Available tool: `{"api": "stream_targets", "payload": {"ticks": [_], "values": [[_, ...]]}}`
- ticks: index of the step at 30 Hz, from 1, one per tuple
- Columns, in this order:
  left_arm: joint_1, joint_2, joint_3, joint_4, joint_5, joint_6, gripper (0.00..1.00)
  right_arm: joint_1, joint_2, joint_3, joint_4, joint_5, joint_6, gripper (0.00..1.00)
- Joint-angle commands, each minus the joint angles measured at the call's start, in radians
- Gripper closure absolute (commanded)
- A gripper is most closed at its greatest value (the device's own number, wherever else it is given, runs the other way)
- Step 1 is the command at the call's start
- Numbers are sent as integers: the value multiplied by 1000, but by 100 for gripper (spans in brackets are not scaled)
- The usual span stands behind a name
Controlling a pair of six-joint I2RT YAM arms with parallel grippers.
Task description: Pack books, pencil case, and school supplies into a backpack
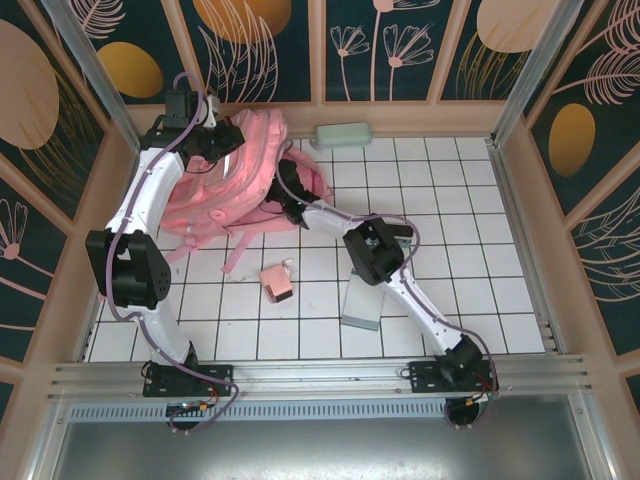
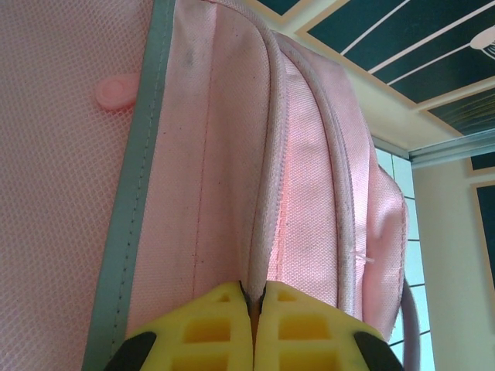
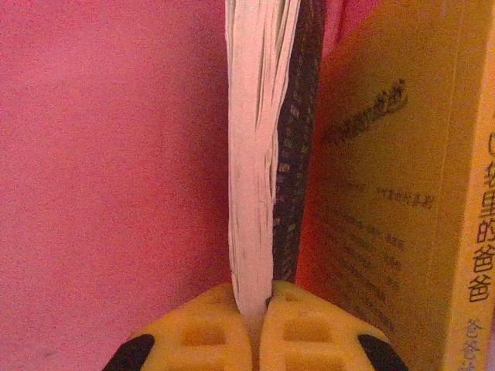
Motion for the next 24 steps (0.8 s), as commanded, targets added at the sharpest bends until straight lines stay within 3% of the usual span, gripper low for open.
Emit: {"api": "stream_targets", "payload": {"ticks": [1,4,13,24], "values": [[-8,-57,13,126,71,-8,100,12,10,69,-37,-15,15,67],[-9,-47,12,125,65,-6,100,3,-54,-9,-57,-48,-34,48],[-5,-32,-6,123,41,9,100,-51,-324,-339,-65,-50,-159,19],[-3,-36,-80,139,-18,51,100,-120,-634,-695,-261,-16,-377,21]]}}
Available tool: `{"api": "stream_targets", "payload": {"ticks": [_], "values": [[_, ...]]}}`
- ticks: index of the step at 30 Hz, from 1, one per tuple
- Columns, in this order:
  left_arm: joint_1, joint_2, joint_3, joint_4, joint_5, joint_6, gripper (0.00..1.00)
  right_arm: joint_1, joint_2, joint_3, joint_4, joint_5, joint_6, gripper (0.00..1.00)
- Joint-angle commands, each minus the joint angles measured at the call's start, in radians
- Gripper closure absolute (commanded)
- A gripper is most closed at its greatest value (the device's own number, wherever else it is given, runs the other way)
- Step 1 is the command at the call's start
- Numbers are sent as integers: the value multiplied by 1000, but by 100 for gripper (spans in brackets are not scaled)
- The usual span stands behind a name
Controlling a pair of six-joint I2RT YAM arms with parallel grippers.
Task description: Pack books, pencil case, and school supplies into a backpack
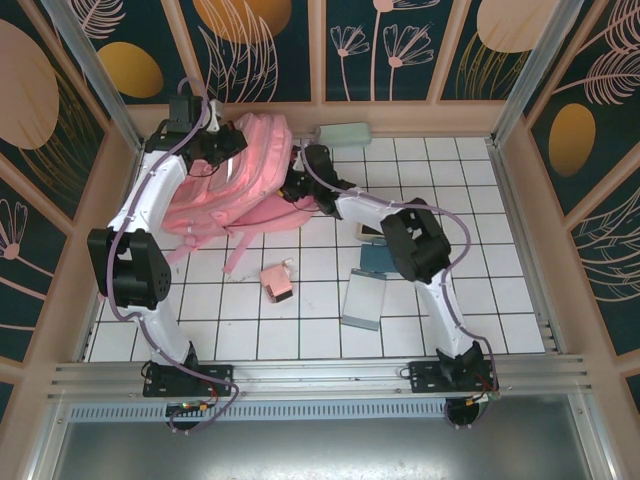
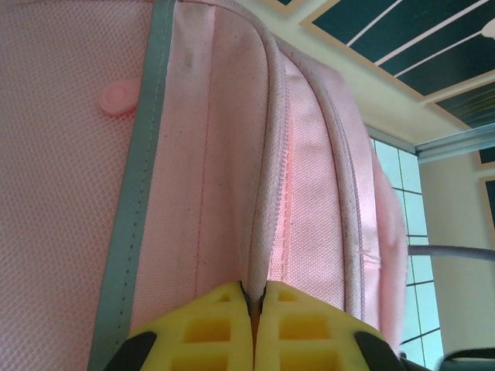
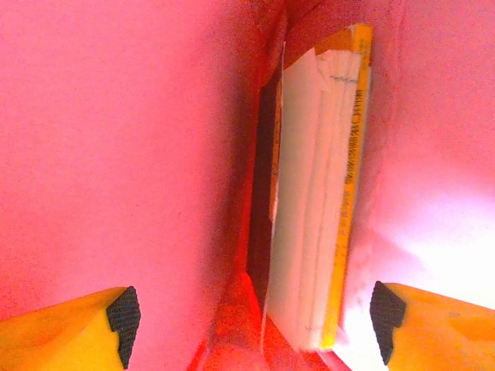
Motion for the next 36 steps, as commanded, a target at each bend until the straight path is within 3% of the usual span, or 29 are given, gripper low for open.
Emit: {"api": "stream_targets", "payload": {"ticks": [1,9,14,23,27,36], "values": [[0,-37,-34,98,-10,32,100,-32,-128,-110,-111,18,-131,22],[0,-37,-123,171,12,18,100,-140,-374,-391,-270,118,-281,22],[-1,-37,-147,187,11,18,100,-206,-490,-513,-344,156,-286,20],[-1,-29,-157,215,21,10,100,-221,-570,-485,-755,354,-167,21],[0,-25,-152,222,22,9,100,-224,-603,-494,-826,393,-106,26],[0,-28,-182,272,43,-3,100,-262,-624,-539,-876,331,3,28]]}}
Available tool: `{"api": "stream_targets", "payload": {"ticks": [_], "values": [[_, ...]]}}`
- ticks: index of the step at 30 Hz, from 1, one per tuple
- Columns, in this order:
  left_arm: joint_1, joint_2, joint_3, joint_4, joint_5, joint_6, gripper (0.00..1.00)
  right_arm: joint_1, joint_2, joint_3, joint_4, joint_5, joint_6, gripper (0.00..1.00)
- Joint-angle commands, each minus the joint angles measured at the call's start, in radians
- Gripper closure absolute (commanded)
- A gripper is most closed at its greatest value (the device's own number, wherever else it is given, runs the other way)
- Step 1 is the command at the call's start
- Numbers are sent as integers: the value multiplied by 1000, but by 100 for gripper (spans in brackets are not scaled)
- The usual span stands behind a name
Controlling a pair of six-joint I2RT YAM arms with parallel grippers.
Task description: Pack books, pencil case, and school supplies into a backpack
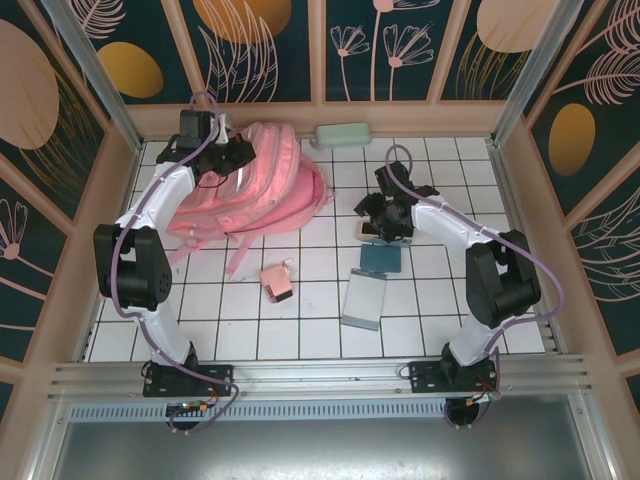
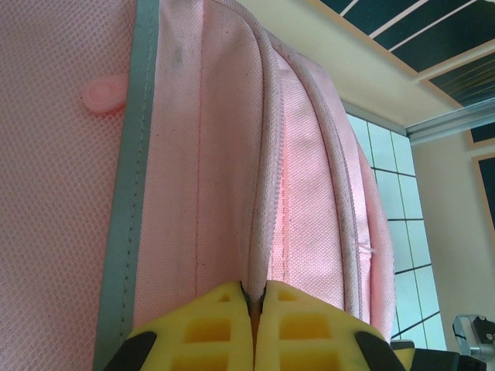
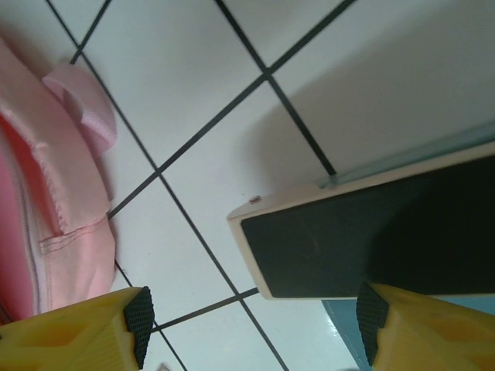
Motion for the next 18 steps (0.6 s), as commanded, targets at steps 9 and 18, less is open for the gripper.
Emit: {"api": "stream_targets", "payload": {"ticks": [9,18], "values": [[16,-21,-41,106,14,-3,100,-86,-21,-62,-35,-44,124,26],[16,-4,-34,108,23,-2,100,-158,49,-17,-80,-31,106,23]]}}
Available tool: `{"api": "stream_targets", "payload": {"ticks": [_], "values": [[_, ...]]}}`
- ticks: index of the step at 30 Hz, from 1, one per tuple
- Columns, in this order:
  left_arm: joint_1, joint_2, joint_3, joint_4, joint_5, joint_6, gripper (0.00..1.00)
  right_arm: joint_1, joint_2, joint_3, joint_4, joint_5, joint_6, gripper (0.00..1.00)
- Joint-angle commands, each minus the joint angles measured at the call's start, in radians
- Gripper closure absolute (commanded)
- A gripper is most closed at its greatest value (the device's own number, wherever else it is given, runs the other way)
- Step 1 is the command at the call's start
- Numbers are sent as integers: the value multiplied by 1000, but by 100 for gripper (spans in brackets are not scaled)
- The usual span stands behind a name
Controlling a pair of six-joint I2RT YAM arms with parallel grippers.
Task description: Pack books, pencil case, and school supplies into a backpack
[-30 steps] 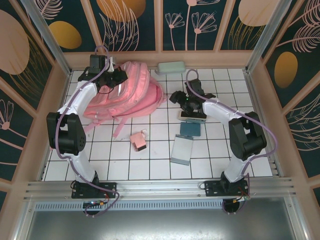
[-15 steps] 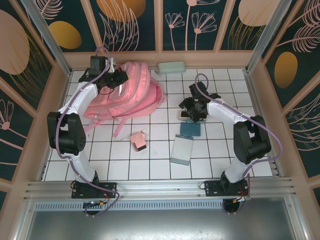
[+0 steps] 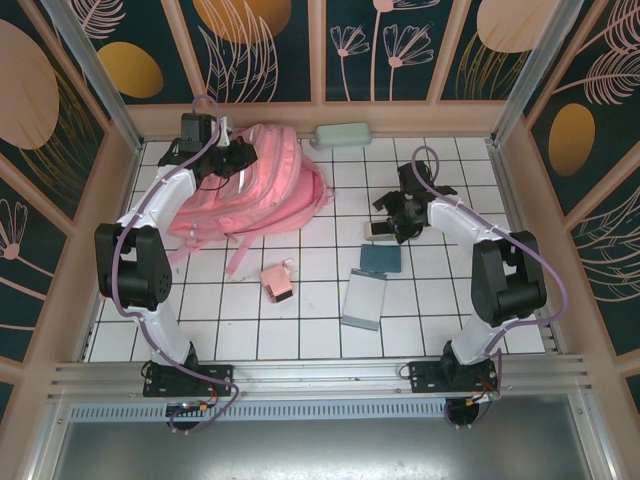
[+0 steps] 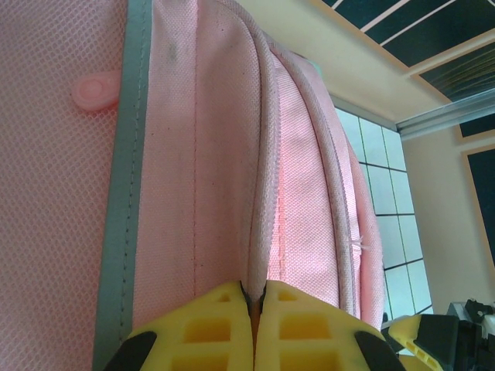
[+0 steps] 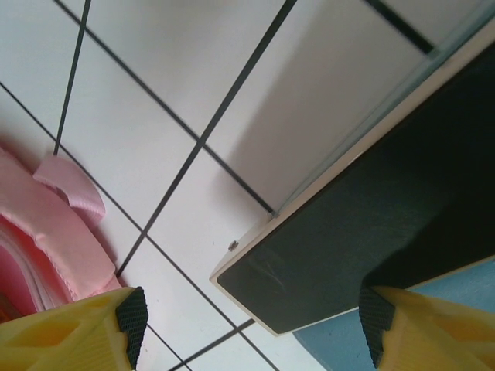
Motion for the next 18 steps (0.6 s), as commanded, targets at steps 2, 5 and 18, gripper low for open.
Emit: {"api": "stream_targets", "payload": {"ticks": [2,5,18], "values": [[16,-3,0,57,-8,4,100,-27,63,47,-122,49,-23,23],[16,-1,-1,57,-11,7,100,-19,49,65,-146,80,-43,22],[16,32,8,85,2,-9,100,-20,-41,44,-223,150,-46,15]]}}
